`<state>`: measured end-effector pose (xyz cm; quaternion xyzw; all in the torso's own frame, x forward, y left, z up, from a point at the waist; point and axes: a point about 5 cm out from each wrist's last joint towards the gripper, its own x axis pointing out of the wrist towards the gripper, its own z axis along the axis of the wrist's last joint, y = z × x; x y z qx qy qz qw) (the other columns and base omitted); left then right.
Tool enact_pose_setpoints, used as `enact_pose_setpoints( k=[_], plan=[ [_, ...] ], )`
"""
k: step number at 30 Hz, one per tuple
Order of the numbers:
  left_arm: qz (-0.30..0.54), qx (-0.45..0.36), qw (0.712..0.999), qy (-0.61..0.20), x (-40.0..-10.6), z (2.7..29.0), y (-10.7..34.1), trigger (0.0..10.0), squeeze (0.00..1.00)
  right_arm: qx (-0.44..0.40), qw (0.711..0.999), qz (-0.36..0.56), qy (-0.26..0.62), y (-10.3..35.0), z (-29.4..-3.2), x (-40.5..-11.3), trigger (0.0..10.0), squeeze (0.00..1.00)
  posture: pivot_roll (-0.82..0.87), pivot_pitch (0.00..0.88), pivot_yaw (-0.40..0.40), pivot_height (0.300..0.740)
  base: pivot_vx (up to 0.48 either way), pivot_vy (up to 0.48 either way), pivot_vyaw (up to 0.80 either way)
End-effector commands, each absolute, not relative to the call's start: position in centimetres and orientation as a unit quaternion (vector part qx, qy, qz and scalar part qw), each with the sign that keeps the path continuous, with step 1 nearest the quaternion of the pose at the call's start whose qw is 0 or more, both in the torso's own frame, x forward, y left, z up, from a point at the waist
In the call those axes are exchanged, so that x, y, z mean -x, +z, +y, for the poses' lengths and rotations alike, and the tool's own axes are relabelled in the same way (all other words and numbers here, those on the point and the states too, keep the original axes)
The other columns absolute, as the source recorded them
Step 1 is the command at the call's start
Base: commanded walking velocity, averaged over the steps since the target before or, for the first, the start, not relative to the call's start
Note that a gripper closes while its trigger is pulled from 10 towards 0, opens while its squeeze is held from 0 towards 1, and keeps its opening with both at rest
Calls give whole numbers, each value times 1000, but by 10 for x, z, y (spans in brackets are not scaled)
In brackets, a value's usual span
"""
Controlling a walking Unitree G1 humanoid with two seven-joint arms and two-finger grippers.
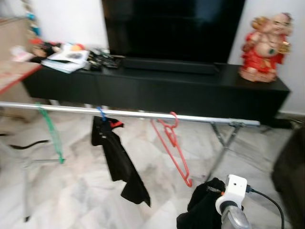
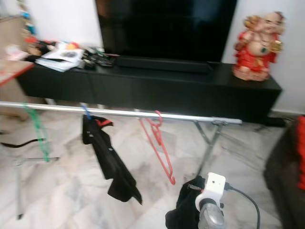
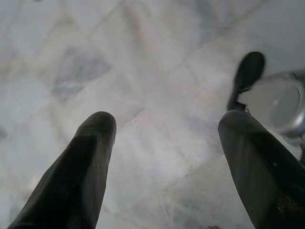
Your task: Hang hanger
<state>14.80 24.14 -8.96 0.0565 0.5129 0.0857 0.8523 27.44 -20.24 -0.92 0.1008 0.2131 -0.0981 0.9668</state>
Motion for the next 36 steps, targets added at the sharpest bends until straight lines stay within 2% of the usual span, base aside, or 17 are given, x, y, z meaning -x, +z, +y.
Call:
enact_pose_setpoints(
  k=[1,10,36],
  plan=[
    [519,-49,848,97,-142,242,-92,10000,0,-110,965,212,-110,-10,-204,-274,10000,0,87,0,32,740,0,0,0],
    [520,-51,847,92,-142,241,-92,10000,0,-126,962,210,-117,-10,-206,-274,10000,0,91,0,28,740,0,82,0],
    [519,-48,849,87,-144,237,-92,10000,0,-116,964,210,-115,-8,-206,-278,10000,0,85,0,13,740,0,317,0]
  ],
)
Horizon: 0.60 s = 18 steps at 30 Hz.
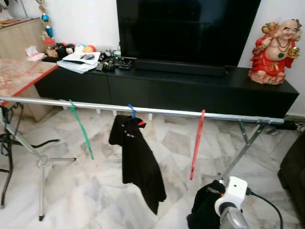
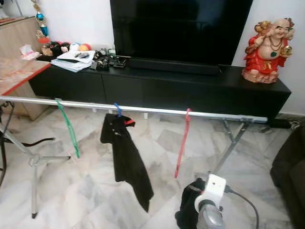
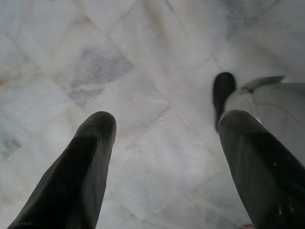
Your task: Hang hanger
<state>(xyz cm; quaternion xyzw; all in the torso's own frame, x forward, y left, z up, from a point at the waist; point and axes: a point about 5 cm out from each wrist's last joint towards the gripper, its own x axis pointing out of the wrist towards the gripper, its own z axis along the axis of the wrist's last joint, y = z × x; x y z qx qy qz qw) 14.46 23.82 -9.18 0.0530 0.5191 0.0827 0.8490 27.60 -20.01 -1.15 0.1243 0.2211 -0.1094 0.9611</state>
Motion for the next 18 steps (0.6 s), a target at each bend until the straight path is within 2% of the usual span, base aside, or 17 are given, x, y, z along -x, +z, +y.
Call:
enact_pose_setpoints(
  k=[1,18],
  plan=[
    [519,-48,849,87,-144,237,-92,10000,0,-116,964,210,-115,-8,-206,-278,10000,0,85,0,13,740,0,304,0],
    [519,-47,849,89,-144,237,-92,10000,0,-107,963,222,-111,-12,-207,-274,10000,0,87,0,12,740,0,304,0]
  ],
)
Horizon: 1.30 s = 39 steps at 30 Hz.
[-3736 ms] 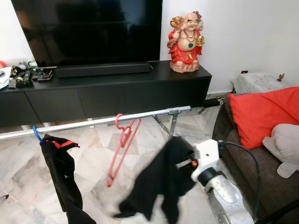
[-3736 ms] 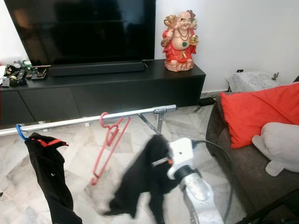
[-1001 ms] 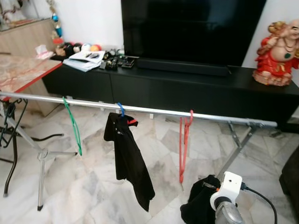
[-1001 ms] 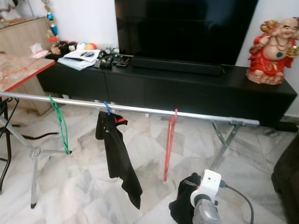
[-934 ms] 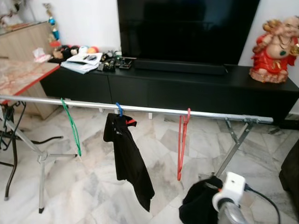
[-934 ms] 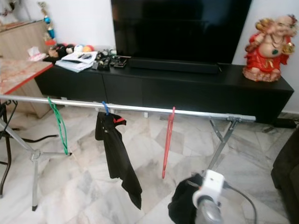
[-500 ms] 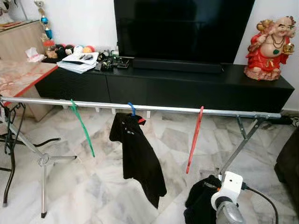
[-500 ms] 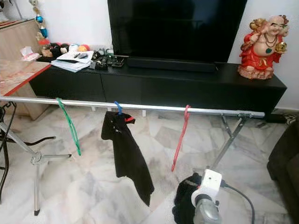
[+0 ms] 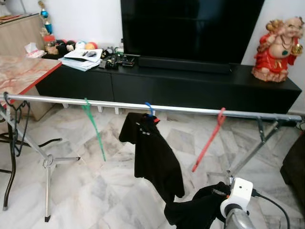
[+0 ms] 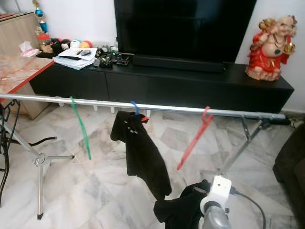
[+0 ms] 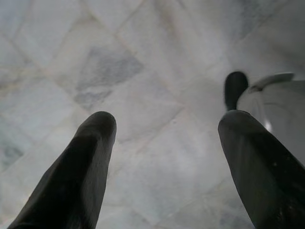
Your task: Hang hanger
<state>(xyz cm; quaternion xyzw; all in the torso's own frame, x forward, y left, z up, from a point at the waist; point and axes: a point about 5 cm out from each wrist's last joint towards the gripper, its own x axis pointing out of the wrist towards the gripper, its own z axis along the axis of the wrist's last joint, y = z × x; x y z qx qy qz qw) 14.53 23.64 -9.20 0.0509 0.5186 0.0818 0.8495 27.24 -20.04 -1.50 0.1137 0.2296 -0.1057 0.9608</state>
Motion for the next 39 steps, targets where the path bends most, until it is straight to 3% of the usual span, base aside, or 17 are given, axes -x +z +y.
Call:
enact_pose_setpoints(
  k=[1,14,24,27,29,33,39],
  plan=[
    [519,-47,849,89,-144,237,-92,10000,0,-106,963,223,-111,-12,-207,-273,10000,0,87,0,12,740,0,296,0],
    [514,-45,852,93,-144,238,-92,10000,0,-99,961,237,-105,-17,-204,-270,10000,0,90,0,12,740,0,152,0],
    [441,-10,883,160,-151,240,-86,10000,0,-72,952,281,-99,-31,-209,-254,10000,0,106,0,3,740,0,0,0],
    [283,-50,941,175,-211,278,-34,10000,0,-68,948,295,-100,-35,-211,-250,10000,0,112,0,-1,740,0,0,0],
    [214,-68,961,161,-231,284,-10,10000,0,-64,944,307,-102,-39,-213,-245,10000,0,119,0,-3,740,0,0,0],
    [129,-66,981,125,-246,270,14,10000,0,-59,941,319,-96,-43,-214,-239,10000,0,134,0,-7,740,0,0,0],
    [78,-57,991,91,-248,241,28,10000,0,-63,936,331,-98,-48,-216,-232,10000,0,127,0,-6,740,0,0,0]
  ],
)
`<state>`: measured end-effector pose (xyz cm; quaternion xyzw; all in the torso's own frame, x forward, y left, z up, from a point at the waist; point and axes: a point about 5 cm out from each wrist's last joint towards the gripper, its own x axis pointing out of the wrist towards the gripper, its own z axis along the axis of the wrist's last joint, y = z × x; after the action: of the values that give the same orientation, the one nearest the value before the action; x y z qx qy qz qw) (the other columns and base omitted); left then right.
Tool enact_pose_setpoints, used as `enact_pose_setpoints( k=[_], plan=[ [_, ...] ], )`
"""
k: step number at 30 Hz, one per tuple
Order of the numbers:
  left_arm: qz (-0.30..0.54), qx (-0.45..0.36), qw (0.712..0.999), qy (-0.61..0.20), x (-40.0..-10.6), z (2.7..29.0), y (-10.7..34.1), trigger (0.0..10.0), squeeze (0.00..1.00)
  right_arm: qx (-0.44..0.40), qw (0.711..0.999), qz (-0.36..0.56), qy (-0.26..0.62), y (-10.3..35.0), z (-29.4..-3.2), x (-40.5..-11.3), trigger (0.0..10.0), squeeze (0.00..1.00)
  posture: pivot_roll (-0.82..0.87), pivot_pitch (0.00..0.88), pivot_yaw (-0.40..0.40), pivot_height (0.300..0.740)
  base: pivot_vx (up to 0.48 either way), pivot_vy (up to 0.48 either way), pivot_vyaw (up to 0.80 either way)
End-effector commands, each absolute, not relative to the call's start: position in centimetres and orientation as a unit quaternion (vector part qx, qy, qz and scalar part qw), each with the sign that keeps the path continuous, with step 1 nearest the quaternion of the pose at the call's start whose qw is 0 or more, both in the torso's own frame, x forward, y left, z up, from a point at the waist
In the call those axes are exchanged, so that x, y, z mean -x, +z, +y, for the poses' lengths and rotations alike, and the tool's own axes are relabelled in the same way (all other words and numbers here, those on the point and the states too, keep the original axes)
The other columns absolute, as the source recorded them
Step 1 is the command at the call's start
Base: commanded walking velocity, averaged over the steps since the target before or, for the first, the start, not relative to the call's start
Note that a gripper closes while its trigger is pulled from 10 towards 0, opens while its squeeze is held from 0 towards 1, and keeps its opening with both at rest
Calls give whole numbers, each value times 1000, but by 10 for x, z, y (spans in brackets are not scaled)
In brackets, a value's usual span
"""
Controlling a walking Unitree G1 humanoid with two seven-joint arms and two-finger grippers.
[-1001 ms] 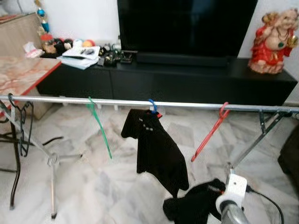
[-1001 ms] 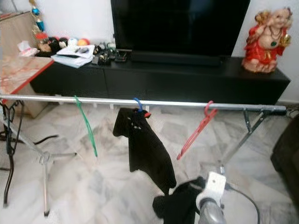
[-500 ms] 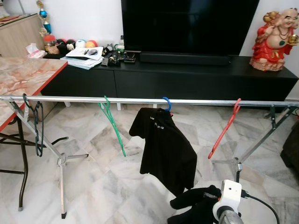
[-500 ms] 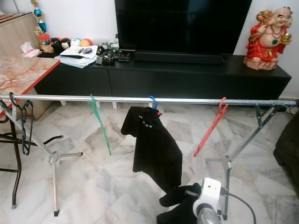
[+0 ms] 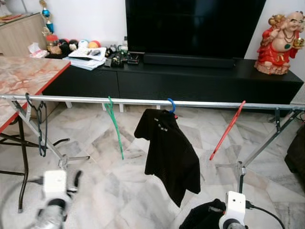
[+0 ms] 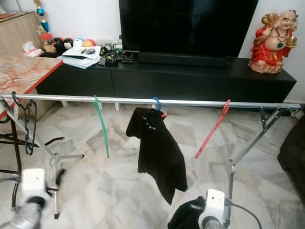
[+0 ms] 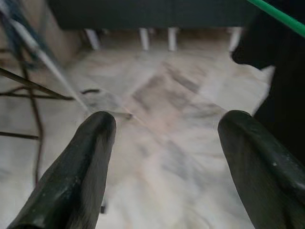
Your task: Hang hanger
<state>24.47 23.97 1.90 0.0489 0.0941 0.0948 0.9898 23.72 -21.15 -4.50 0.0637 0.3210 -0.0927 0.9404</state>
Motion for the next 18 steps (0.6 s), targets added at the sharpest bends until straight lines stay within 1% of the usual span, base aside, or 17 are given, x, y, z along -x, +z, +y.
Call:
enact_pose_setpoints(
  k=[1,6,9,11,18],
  plan=[
    [70,-57,993,81,-247,234,31,10000,0,-60,934,338,-98,-50,-217,-230,10000,0,130,0,-7,740,0,0,0],
    [54,-44,995,72,-247,222,40,10000,0,-56,928,354,-98,-54,-219,-223,10000,0,190,0,-21,740,0,0,0],
    [48,-39,996,59,-247,218,45,10000,0,-46,926,358,-107,-56,-220,-220,10000,0,193,0,-17,740,0,0,0],
    [48,-44,997,50,-245,218,48,10000,0,-54,924,360,-121,-57,-220,-218,10000,0,179,0,-9,740,0,0,0],
    [59,-53,996,41,-243,217,53,10000,0,-62,921,368,-110,-62,-215,-211,10000,0,171,0,5,740,293,0,0]
  ],
)
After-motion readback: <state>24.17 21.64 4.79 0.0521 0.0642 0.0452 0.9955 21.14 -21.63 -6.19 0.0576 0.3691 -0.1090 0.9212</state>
